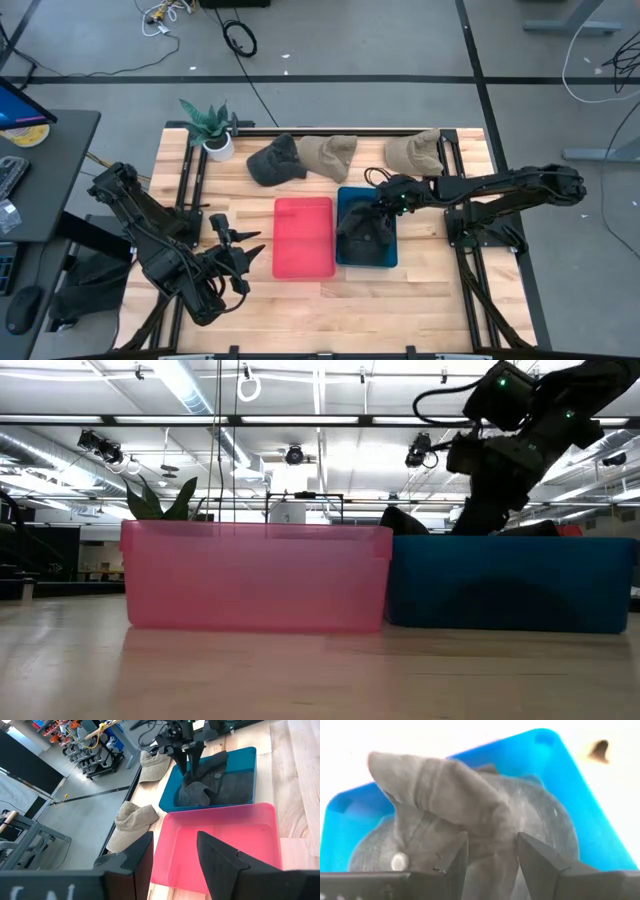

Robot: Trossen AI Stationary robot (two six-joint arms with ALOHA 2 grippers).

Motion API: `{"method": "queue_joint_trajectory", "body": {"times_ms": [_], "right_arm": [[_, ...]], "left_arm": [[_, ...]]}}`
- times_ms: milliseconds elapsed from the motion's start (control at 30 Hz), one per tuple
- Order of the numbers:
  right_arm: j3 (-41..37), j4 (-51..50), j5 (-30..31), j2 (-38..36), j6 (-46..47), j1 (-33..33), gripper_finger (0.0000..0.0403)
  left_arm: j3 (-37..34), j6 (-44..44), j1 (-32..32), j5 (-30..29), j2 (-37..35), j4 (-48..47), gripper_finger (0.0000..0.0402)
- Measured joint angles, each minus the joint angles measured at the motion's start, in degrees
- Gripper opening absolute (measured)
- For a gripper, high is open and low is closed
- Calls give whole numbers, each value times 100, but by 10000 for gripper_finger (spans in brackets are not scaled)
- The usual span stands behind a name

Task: Pick & Place hat
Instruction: Put the bottom black cap into the blue bin

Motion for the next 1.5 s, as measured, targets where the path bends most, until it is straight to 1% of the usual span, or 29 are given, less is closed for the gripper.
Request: {"method": "queue_joint_trajectory", "body": {"times_ms": [100, 267, 367, 400, 533, 633, 700, 833, 967, 1100, 1267, 1500], "right_arm": [[3, 272, 52, -90, -170, 3, 171], [17, 1442, 110, -57, -476, 55, 167], [30, 2039, 13, 93, -772, 235, 166], [31, 2104, -18, 158, -871, 313, 166], [31, 2186, 24, 562, -1122, 529, 167], [31, 2181, -2, 932, -1121, 577, 167], [31, 2121, -119, 1176, -986, 586, 167], [34, 1993, -619, 1630, -814, 572, 167], [49, 2149, -681, 1896, -830, 529, 167], [45, 2346, -775, 1972, -691, 455, 167], [42, 2361, -772, 1938, -700, 455, 167], [31, 2307, -752, 1642, -687, 455, 167]], "left_arm": [[0, 0, 1, 0, 0, 0, 156], [0, 2, 2, 0, 0, 0, 156], [0, 0, 16, -1, 0, 2, 156], [0, 0, 30, 0, 0, 0, 156], [0, -4, 87, 2, -2, 1, 156], [0, -6, 138, 50, -2, 2, 156], [0, -8, 167, 56, -2, 2, 156], [0, -4, 168, 57, -2, 3, 156], [0, -4, 168, 59, -2, 0, 156], [0, -7, 168, 61, -2, 0, 156], [0, -7, 168, 61, -2, 2, 156], [0, -4, 168, 66, -2, 0, 156]]}}
